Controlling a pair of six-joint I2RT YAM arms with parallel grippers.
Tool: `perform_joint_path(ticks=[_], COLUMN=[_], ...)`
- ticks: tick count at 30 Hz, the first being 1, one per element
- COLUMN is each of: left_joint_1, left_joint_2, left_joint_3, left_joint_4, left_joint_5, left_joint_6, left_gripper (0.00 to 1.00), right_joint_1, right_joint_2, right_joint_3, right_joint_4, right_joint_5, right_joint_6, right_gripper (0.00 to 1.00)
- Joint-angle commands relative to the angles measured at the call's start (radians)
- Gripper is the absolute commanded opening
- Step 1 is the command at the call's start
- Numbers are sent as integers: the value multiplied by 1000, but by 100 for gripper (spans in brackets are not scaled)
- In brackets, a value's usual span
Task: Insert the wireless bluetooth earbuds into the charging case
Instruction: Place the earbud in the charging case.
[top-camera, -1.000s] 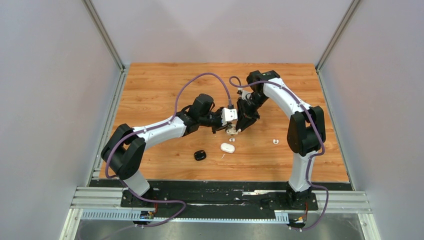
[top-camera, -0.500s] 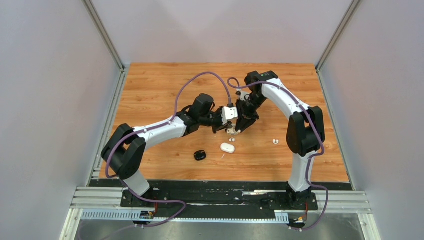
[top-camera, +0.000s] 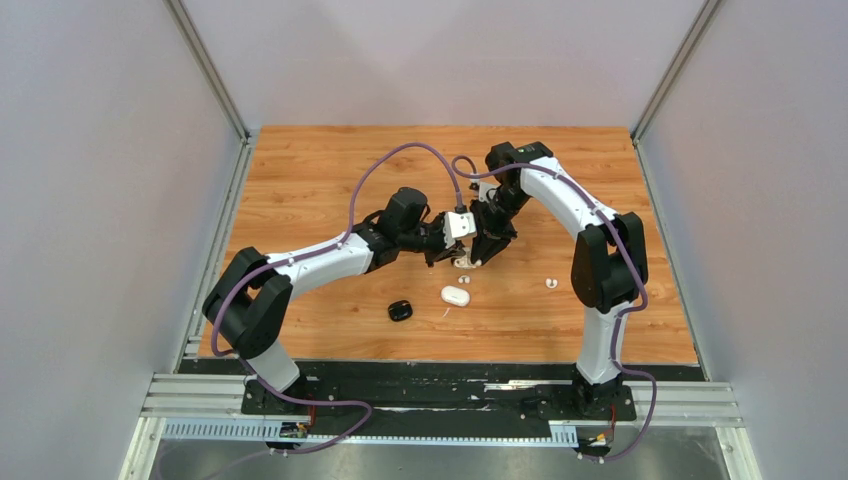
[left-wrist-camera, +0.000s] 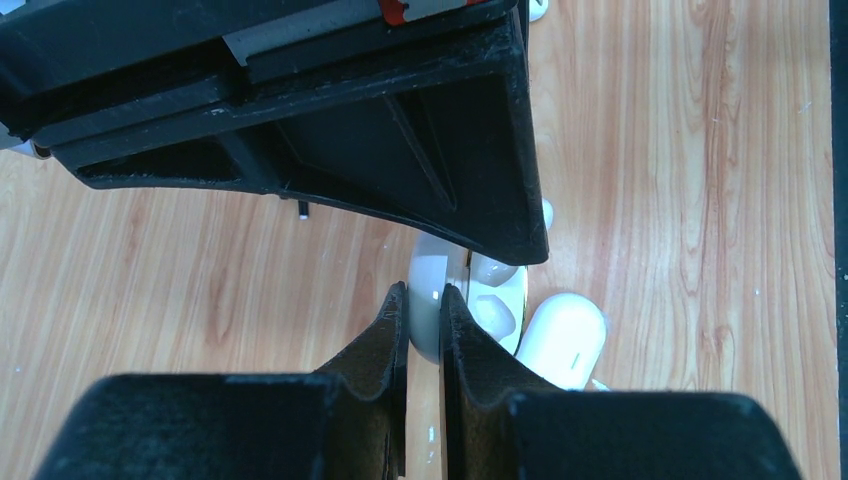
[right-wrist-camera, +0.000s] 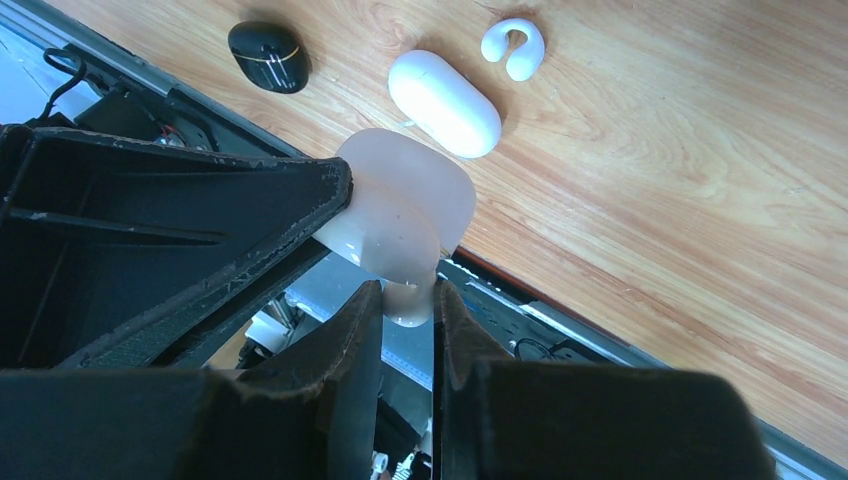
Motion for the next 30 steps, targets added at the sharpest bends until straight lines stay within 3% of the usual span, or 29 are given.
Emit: perform_joint_path(ticks=[1, 8, 12, 30], left_joint_1=[-6, -8, -9, -11], left_joint_2=[-9, -2, 3, 50], left_joint_3=[30, 27, 25, 31], left_joint_4=[53, 55, 62, 83], left_joint_5=[40, 56, 56, 37], left_joint_6=[-23, -34, -48, -170], left_gripper=[0, 0, 0, 0], right_joint_1=[3, 6, 8, 38], right_joint_2=[6, 16, 22, 56], right_joint_3=[32, 59, 64, 82], right_joint_4=[8, 9, 6, 11], right_joint_5=[114, 170, 187, 283], right_joint_6=[13, 30, 31, 2], right_gripper=[0, 1, 12, 23])
